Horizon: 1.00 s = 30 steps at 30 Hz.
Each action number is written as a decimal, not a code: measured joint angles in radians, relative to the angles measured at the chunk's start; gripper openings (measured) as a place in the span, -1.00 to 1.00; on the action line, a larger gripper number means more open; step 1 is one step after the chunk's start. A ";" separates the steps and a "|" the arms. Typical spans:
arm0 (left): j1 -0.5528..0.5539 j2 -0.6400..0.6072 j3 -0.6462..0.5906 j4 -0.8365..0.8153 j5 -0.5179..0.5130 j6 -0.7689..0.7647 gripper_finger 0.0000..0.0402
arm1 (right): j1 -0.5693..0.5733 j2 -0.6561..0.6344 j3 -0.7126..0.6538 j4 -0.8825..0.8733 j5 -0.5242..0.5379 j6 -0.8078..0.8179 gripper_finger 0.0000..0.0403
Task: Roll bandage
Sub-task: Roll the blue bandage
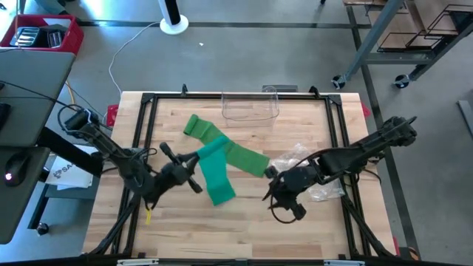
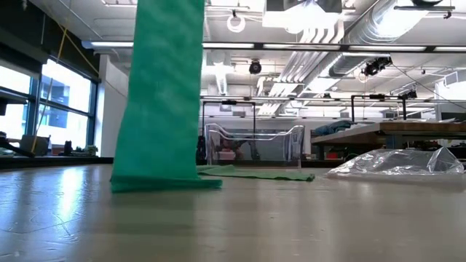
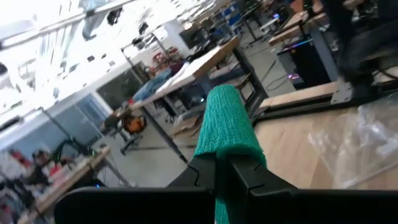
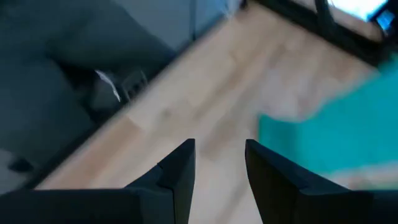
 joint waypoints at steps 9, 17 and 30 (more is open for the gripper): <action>0.036 -0.184 -0.314 0.004 -0.042 -0.230 -1.00 | -0.151 0.189 -0.197 0.509 -0.144 0.056 -0.34; 0.051 -0.251 -0.434 0.000 -0.039 -0.372 -1.00 | -0.208 0.542 0.015 0.527 -0.202 -0.036 -0.34; 0.033 -0.252 -0.450 0.000 -0.036 -0.442 -1.00 | -0.253 0.816 0.294 0.330 -0.211 -0.146 -0.34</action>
